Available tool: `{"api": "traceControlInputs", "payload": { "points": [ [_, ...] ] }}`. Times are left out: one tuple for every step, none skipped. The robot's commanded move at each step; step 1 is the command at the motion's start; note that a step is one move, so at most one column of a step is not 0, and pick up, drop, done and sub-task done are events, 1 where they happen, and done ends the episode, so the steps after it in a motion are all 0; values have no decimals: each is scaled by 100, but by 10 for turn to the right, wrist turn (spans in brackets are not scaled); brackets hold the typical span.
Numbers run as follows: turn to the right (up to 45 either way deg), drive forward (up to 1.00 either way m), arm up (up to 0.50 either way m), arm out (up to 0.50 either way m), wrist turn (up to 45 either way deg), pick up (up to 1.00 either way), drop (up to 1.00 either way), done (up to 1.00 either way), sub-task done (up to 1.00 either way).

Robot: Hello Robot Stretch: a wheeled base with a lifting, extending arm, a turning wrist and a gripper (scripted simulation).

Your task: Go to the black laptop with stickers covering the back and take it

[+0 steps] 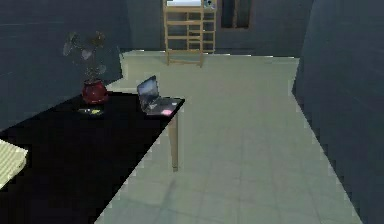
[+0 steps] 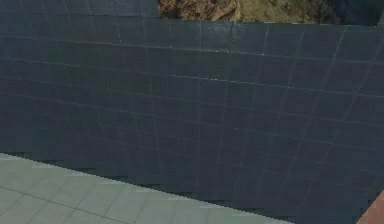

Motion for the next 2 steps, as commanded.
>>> {"api": "traceControlInputs", "payload": {
  "points": [
    [60, 0, 0, 0, 0, 0, 0, 0, 0],
    [0, 55, 0, 0, 0, 0, 0, 0, 0]
  ]
}}
